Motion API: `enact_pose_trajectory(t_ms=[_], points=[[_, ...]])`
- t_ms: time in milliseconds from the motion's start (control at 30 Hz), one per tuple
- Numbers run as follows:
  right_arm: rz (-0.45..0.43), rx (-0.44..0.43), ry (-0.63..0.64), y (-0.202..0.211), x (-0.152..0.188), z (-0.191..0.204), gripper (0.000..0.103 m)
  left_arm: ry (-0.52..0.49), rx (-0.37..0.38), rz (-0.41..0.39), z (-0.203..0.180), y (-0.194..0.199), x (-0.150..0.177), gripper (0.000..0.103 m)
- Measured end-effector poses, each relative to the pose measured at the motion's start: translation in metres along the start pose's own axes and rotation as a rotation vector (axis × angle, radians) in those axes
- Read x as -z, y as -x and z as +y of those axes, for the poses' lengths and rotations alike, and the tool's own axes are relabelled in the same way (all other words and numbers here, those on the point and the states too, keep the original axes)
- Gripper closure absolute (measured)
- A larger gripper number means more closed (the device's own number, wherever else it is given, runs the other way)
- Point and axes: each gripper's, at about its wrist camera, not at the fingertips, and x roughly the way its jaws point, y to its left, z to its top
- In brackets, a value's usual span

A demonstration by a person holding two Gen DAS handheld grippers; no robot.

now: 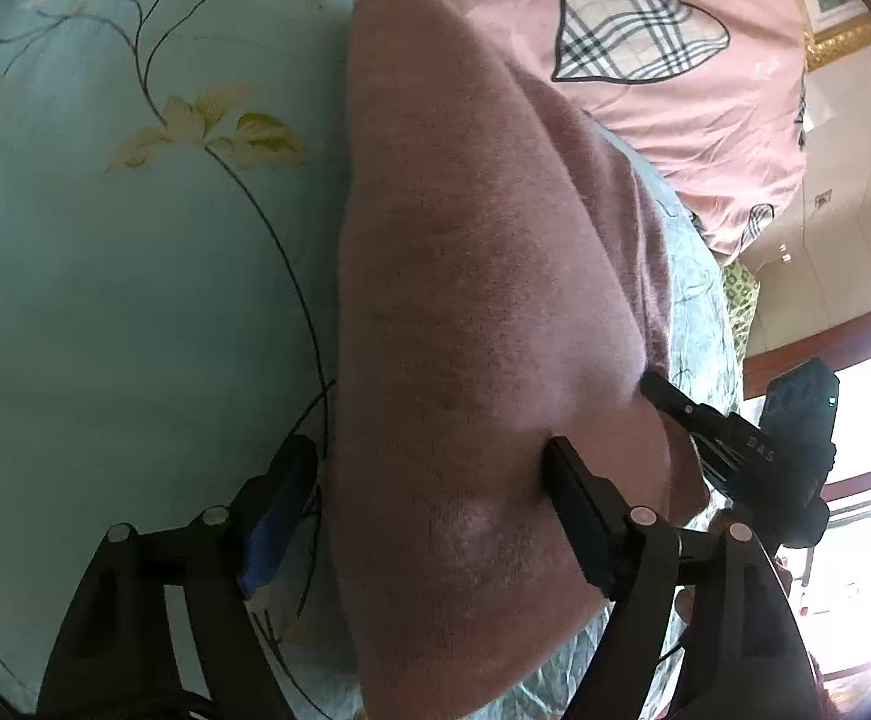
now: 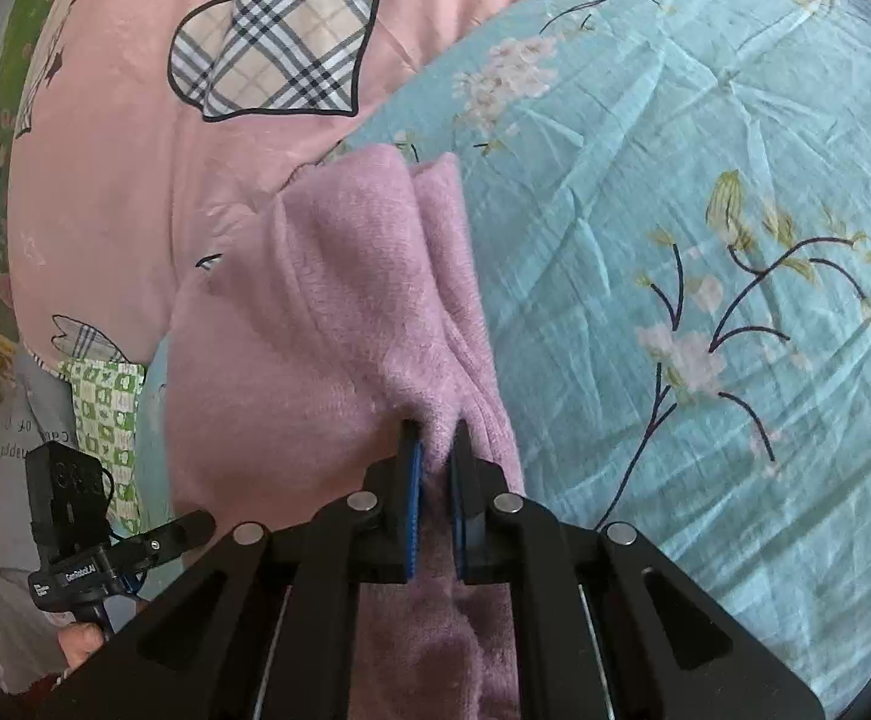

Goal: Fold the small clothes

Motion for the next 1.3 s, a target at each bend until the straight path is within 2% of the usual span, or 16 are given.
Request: enact_pose_trajectory(t_ms=[100, 167, 267, 300, 467, 567, 633, 700, 733, 767, 867, 1000, 1167, 1300], points=[[-0.005, 0.006, 0.011, 0.007, -0.006, 0.007, 0.087, 0.008, 0.01, 0.002, 0.003, -0.002, -0.001, 0.024], [-0.027, 0.043, 0.055, 0.012, -0.01, 0.015, 0.081, 0.009, 0.013, 0.002, 0.005, -0.003, -0.002, 0.024], [-0.042, 0.084, 0.105, 0.015, -0.016, 0.022, 0.052, 0.021, 0.026, 0.005, 0.007, -0.007, -0.004, 0.024], [-0.032, 0.079, 0.107, 0.012, -0.019, 0.02, 0.051, 0.027, 0.033, 0.008, 0.008, -0.009, -0.005, 0.024], [0.051, 0.044, 0.062, -0.013, -0.024, 0.006, 0.051, 0.035, 0.063, 0.016, 0.006, -0.016, -0.009, 0.024], [0.119, -0.049, -0.012, -0.03, -0.023, -0.01, 0.051, 0.031, 0.091, 0.022, 0.005, -0.021, -0.009, 0.03], [0.139, -0.088, -0.041, -0.035, -0.023, -0.015, 0.051, 0.028, 0.11, 0.021, 0.005, -0.022, -0.01, 0.04], [0.151, -0.105, -0.044, -0.036, -0.023, -0.014, 0.064, 0.019, 0.132, 0.017, 0.005, -0.019, -0.01, 0.051], [0.152, -0.106, -0.044, -0.035, -0.023, -0.013, 0.067, 0.012, 0.143, 0.011, 0.005, -0.015, -0.01, 0.058], [0.149, -0.108, -0.042, -0.033, -0.022, -0.009, 0.073, 0.001, 0.154, 0.002, 0.004, -0.01, -0.01, 0.06], [0.127, -0.118, -0.008, -0.018, -0.019, 0.013, 0.075, -0.047, 0.165, -0.043, -0.002, 0.014, -0.006, 0.066], [0.115, -0.201, 0.019, -0.003, -0.008, 0.05, 0.076, -0.093, 0.16, -0.119, 0.003, 0.069, 0.008, 0.067], [0.145, -0.34, 0.056, -0.002, 0.028, 0.106, 0.076, -0.073, 0.147, -0.194, 0.043, 0.147, 0.043, 0.067], [0.2, -0.408, 0.114, -0.02, 0.064, 0.147, 0.076, -0.026, 0.091, -0.227, 0.084, 0.191, 0.079, 0.067]])
